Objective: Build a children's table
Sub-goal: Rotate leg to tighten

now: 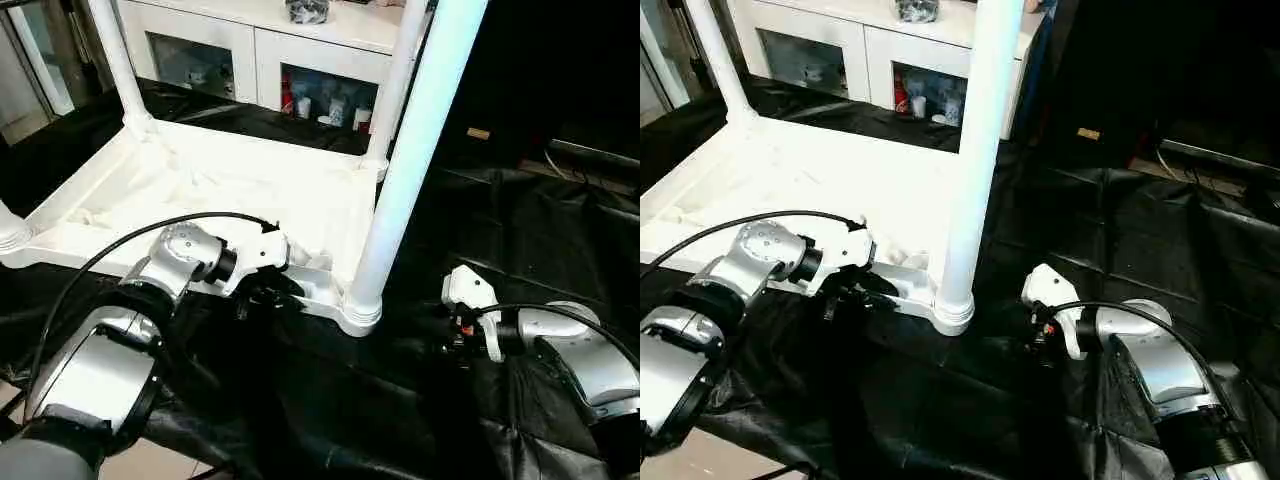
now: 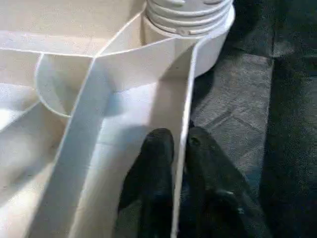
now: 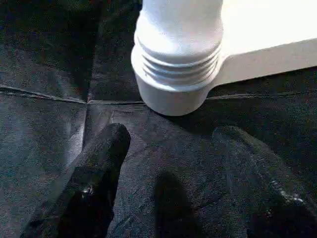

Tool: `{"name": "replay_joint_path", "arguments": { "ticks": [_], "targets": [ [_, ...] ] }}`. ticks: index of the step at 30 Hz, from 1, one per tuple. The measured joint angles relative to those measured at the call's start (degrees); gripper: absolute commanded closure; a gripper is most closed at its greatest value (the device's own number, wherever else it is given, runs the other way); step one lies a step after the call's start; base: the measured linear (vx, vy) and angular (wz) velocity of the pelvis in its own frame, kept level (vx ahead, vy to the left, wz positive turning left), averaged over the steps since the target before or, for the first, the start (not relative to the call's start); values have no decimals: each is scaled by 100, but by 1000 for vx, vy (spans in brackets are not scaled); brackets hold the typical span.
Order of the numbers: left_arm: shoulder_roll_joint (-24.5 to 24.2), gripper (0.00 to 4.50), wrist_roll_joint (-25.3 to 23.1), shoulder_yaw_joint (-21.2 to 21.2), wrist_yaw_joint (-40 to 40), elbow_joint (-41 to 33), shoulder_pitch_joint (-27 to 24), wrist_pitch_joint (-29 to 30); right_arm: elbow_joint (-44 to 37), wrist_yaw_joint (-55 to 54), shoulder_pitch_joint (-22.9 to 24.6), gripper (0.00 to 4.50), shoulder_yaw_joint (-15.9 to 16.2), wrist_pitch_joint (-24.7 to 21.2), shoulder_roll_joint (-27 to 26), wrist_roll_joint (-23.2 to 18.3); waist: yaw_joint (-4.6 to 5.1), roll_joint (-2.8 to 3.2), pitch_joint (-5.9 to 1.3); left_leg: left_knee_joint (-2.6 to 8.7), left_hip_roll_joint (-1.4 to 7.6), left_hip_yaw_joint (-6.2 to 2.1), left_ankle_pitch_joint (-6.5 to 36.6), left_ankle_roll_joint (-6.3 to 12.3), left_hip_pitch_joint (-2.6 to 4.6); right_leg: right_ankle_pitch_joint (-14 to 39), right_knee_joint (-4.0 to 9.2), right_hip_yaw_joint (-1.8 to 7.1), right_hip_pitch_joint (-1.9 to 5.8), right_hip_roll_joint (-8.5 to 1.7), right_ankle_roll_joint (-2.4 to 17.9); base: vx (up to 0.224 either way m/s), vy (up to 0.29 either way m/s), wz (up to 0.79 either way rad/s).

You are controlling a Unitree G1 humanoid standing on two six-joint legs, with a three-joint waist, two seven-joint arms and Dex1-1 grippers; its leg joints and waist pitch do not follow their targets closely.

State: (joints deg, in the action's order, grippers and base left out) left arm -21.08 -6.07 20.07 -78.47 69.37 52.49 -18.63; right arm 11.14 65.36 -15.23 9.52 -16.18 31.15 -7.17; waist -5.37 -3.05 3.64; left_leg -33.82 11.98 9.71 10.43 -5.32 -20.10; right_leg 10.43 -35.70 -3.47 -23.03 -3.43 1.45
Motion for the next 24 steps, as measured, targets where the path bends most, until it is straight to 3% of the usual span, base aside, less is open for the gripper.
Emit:
{"name": "replay_joint_path", "arguments": {
  "ticks": [9,18,20,24],
  "targets": [
    [214,445,205,-240,-131,-133,-67,743,-47,-201,1,133,1,119,-142,3,48,46,-20,6,-1,0,1,2,2,0,6,1,-1,1,0,0,0,0],
    [241,450,320,-453,136,-1323,-864,1034,29,-298,-58,77,-116,-225,-353,-377,45,111,-62,30,-1,9,4,6,6,3,36,0,24,-1,-4,0,0,0],
    [211,450,348,-455,218,-1710,-1095,1117,114,-427,-119,47,-118,-100,-429,-311,54,110,-74,33,-1,12,4,6,8,3,40,1,24,-3,-5,0,0,0],
    [220,450,297,-427,406,-2389,-1479,1319,355,-809,-355,47,-11,241,-774,-53,44,122,-102,40,-3,13,4,6,9,13,41,0,23,-5,-22,0,0,0]
  ]
}}
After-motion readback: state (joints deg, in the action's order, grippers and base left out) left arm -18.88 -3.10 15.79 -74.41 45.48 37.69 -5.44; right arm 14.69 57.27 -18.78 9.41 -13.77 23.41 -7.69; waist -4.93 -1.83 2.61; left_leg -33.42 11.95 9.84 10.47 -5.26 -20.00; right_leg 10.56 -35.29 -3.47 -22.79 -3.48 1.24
